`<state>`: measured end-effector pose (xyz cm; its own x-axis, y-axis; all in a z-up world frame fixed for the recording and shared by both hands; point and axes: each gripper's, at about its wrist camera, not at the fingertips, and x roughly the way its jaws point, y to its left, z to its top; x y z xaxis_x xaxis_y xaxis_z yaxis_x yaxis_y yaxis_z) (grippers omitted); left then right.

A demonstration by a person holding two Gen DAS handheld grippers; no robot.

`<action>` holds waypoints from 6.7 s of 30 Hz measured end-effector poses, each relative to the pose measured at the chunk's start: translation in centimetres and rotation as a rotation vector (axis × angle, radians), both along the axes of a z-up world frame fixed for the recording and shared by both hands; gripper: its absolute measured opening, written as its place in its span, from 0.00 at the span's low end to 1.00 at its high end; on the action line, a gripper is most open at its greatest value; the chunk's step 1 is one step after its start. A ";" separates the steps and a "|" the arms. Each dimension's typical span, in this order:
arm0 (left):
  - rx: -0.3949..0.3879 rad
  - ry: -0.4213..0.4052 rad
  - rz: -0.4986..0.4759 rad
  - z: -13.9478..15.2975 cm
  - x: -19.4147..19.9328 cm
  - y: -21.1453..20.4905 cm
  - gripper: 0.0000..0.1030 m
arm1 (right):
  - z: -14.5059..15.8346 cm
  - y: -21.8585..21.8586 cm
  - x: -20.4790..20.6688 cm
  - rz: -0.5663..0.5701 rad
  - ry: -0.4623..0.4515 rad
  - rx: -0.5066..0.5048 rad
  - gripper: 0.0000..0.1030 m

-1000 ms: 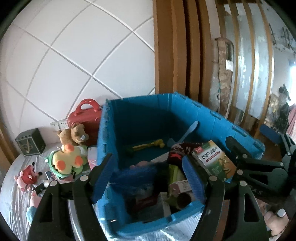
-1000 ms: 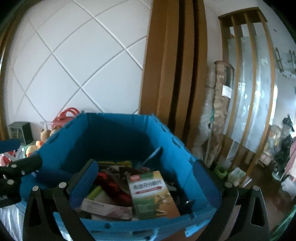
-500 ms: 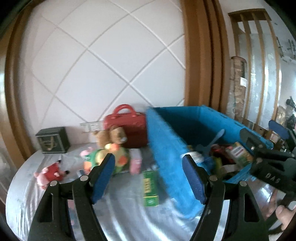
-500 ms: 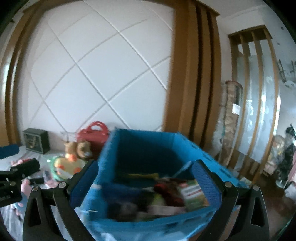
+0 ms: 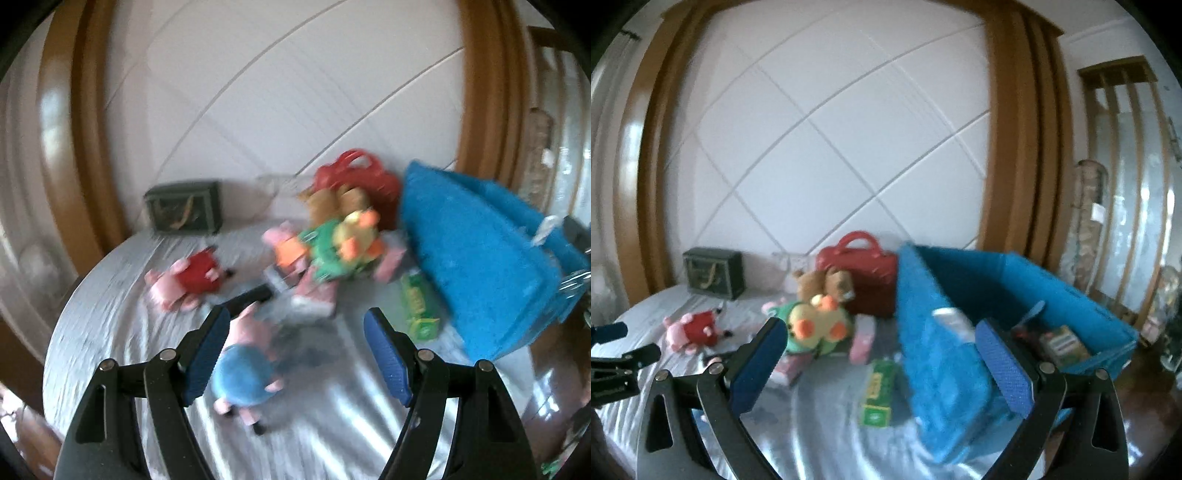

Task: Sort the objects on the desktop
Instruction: 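Move both tools back over the bed toward the blue Peppa pig, then grasp the blue-shirted Peppa pig with the left tool while the right tool grasps the pink tissue pack, then lift the Peppa pig with the left tool while the right tool carries the tissue pack to the crate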

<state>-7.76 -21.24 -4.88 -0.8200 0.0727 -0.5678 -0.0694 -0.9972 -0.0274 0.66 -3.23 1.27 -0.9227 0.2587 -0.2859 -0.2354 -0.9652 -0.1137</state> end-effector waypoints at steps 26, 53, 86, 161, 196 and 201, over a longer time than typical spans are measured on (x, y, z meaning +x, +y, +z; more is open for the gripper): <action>-0.028 -0.472 0.215 -13.2 -14.3 -3.3 0.73 | -15.1 -1.4 -21.6 0.287 -0.467 -0.119 1.00; -0.011 -0.676 0.157 -22.1 -23.4 -5.7 0.62 | -25.4 -4.5 -32.6 0.231 -0.773 -0.338 1.00; 0.118 -0.778 0.131 -23.9 -24.6 -5.6 0.77 | -31.7 -2.1 -36.9 0.124 -0.908 -0.357 0.99; -0.044 -0.424 -0.050 -20.0 -31.8 0.4 0.54 | -28.4 -1.5 -40.6 0.117 -0.824 -0.448 0.83; 0.001 0.113 0.026 1.4 -7.8 1.2 0.54 | -3.5 -5.9 -15.3 0.245 -0.143 -0.075 0.83; 0.041 0.148 -0.014 2.8 -5.6 1.2 0.54 | -1.1 -7.1 -12.2 0.186 -0.091 -0.028 0.83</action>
